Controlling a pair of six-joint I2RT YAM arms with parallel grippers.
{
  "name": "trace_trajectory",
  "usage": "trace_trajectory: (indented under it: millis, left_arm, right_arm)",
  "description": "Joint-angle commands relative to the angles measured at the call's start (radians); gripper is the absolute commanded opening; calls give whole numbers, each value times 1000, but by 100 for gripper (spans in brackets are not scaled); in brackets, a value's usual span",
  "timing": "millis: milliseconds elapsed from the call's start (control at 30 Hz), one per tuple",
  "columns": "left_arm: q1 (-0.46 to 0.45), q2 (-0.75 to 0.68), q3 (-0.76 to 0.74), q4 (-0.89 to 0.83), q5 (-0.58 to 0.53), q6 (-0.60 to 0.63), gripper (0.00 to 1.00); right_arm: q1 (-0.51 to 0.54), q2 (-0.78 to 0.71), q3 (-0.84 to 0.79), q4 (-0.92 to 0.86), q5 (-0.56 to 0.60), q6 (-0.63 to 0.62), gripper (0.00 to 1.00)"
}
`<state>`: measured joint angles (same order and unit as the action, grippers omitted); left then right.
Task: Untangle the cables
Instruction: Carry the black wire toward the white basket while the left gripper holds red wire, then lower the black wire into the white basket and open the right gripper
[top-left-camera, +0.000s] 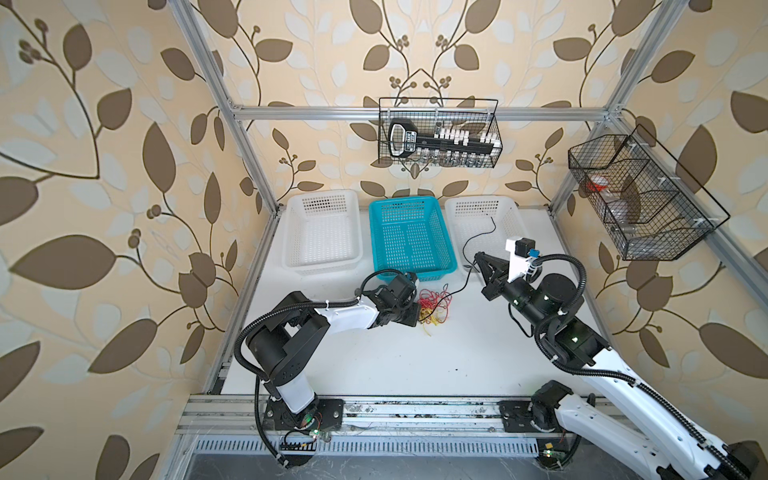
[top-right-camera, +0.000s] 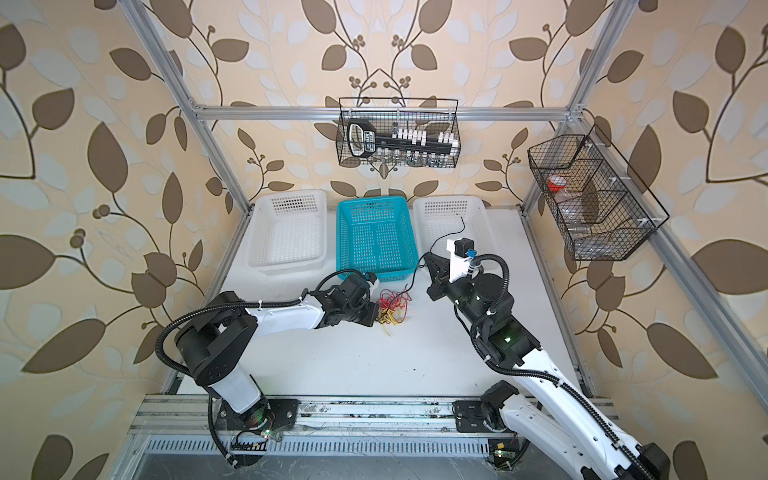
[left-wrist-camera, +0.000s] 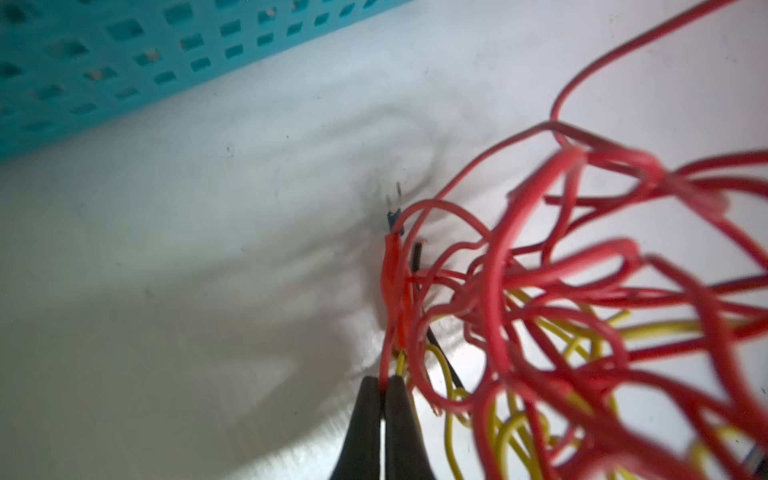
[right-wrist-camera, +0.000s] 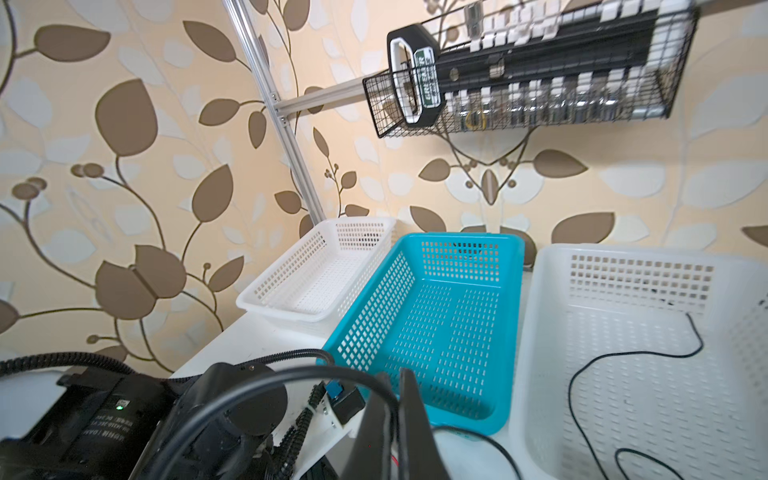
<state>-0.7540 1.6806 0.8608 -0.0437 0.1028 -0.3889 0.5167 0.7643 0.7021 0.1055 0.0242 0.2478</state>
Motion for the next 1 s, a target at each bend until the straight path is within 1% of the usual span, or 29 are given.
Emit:
trace_trajectory:
  millis: [0, 100, 167, 367, 467, 567, 733, 967]
  left_arm:
    - [-6, -9, 15, -58, -41, 29, 0]
    - [-5, -16, 14, -58, -45, 32, 0]
    - [-5, -21, 11, -53, -45, 33, 0]
    - [-6, -27, 8, -42, -35, 38, 0]
    - [-5, -25, 6, -36, -33, 38, 0]
    - [-6, -23, 4, -32, -36, 36, 0]
    - [-6, -18, 2, -27, -42, 31, 0]
    - [-6, -20, -6, -20, -43, 29, 0]
  right_arm:
    - [-12, -4, 56, -73, 53, -49, 0]
    - [-32, 12, 102, -108, 98, -58, 0]
    - [-70, 53, 151, -155, 102, -40, 0]
    - [-214, 173, 259, -204, 39, 20, 0]
    - [-289, 204, 301, -189, -24, 56, 0]
    - [-336, 219, 345, -178, -72, 76, 0]
    - [-362, 229, 401, -166, -118, 82, 0]
    - [-371, 232, 446, -138, -208, 100, 0]
